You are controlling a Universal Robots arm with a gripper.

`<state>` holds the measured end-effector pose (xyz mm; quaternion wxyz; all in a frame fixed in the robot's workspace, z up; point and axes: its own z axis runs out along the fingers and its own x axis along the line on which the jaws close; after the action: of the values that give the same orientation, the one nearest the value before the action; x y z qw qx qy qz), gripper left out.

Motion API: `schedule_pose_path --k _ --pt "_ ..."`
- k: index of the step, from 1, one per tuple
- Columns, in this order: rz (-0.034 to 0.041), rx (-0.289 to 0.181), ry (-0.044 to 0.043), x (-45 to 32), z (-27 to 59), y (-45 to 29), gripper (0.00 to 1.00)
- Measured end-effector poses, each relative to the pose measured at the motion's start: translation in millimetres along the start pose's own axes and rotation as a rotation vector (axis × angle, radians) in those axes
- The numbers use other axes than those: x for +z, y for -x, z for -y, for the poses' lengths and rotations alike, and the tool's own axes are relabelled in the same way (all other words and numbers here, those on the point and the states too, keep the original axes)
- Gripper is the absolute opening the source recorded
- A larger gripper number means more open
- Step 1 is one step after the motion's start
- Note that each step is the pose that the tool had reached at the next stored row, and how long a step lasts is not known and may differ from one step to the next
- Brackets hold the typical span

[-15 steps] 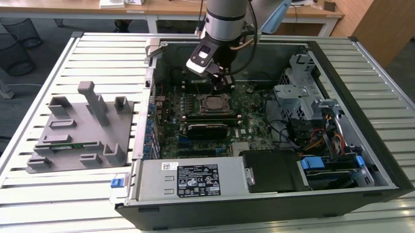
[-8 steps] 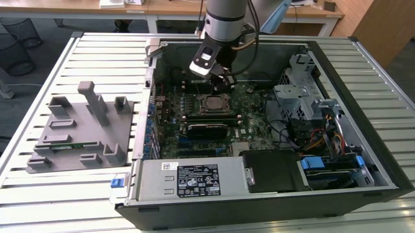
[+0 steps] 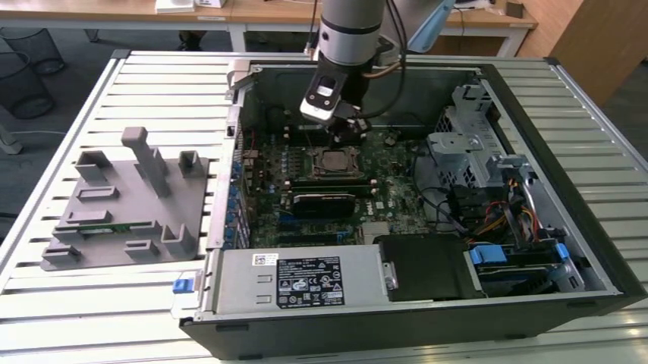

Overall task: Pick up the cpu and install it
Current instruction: 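Install the first cpu locking lever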

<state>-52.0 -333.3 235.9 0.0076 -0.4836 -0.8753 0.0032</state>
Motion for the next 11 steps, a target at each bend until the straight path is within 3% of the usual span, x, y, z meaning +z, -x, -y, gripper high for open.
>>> schedule_pose_path --k 11 --pt "0.0026 -0.199 -0.0021 2.3 0.0 0.0 0.11"
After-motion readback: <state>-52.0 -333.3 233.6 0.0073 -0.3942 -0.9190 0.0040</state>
